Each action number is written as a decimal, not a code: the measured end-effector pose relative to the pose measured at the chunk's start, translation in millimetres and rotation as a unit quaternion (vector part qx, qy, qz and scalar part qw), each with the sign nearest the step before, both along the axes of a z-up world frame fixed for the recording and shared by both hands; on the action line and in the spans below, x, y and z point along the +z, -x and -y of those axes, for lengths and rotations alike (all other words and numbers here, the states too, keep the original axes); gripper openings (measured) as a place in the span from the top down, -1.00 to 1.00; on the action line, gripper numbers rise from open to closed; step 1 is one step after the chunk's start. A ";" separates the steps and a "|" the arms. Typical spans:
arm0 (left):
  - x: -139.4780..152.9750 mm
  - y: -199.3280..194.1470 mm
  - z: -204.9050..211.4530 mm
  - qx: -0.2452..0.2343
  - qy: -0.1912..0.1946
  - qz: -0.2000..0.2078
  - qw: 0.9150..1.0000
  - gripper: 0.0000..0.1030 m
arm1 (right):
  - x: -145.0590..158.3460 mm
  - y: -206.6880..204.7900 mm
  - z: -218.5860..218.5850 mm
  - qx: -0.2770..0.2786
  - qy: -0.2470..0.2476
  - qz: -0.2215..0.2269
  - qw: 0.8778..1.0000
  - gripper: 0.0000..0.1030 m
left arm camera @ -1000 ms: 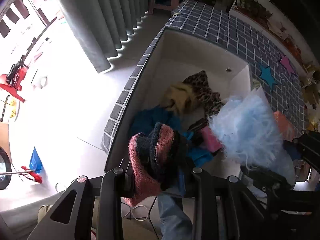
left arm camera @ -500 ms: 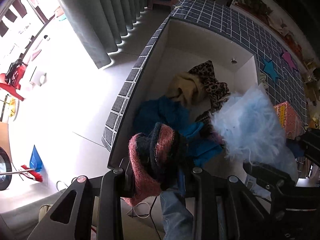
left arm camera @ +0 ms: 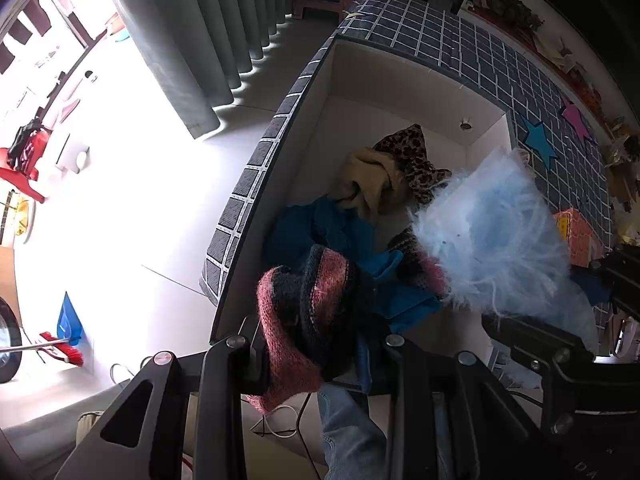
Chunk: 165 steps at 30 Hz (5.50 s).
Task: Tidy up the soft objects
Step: 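Lower the knit hat and fluffy blue item into the box with both tools, then open both tools to release the items and move back over the bed, then grasp the cream polka-dot scrunchie with the left tool while the right tool grasps the pink foam block, then carry the scrunchie and pink foam block over the white box with both tools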
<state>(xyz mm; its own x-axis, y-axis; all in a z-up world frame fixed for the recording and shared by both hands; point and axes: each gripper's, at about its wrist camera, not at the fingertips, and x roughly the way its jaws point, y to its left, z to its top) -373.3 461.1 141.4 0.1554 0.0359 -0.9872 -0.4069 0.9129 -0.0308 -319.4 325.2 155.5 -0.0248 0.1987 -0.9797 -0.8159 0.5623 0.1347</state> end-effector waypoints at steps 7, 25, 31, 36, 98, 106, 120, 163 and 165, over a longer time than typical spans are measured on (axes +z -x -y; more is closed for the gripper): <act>-1.8 -5.3 3.6 -0.003 0.002 -0.002 1.000 0.35 | 0.6 -4.4 -0.4 -0.006 0.000 -0.003 1.000 0.26; -4.8 -13.1 9.9 -0.005 0.006 -0.006 1.000 0.35 | -2.8 -21.5 -3.7 -0.017 0.001 -0.007 1.000 0.26; -7.3 -14.3 12.0 -0.005 0.006 -0.010 1.000 0.35 | -3.6 -24.9 -4.4 -0.019 0.002 -0.006 1.000 0.26; -6.2 -16.4 12.6 -0.005 0.005 -0.011 1.000 0.35 | -3.9 -26.9 -5.0 -0.021 0.001 -0.007 1.000 0.26; 42.7 -105.4 55.4 -0.014 0.088 0.045 0.995 -0.99 | -74.6 -182.1 180.2 -0.366 0.025 -0.148 0.919 -1.00; 46.0 -167.6 93.4 -0.081 0.080 0.009 0.993 -0.99 | -139.9 -182.1 179.9 -0.359 0.081 -0.211 0.906 -1.00; 0.0 -267.0 174.6 -0.192 0.028 -0.078 0.978 -0.99 | -157.5 -169.6 215.5 -0.347 0.021 -0.274 0.897 0.03; -8.1 -258.3 253.5 -0.313 0.002 -0.069 0.947 0.54 | -43.6 -149.0 373.3 -0.420 -0.115 -0.124 0.892 0.02; 1.1 -248.2 258.4 -0.314 0.017 -0.059 0.947 0.54 | -41.3 -142.8 373.2 -0.418 -0.106 -0.116 0.895 0.02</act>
<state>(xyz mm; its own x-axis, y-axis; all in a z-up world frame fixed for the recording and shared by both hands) -125.2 202.6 142.4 0.0247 -0.0593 -0.9979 0.2144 0.9753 -0.0526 -176.6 -48.1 114.3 0.0205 0.4236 -0.9056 -0.0588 0.9048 0.4219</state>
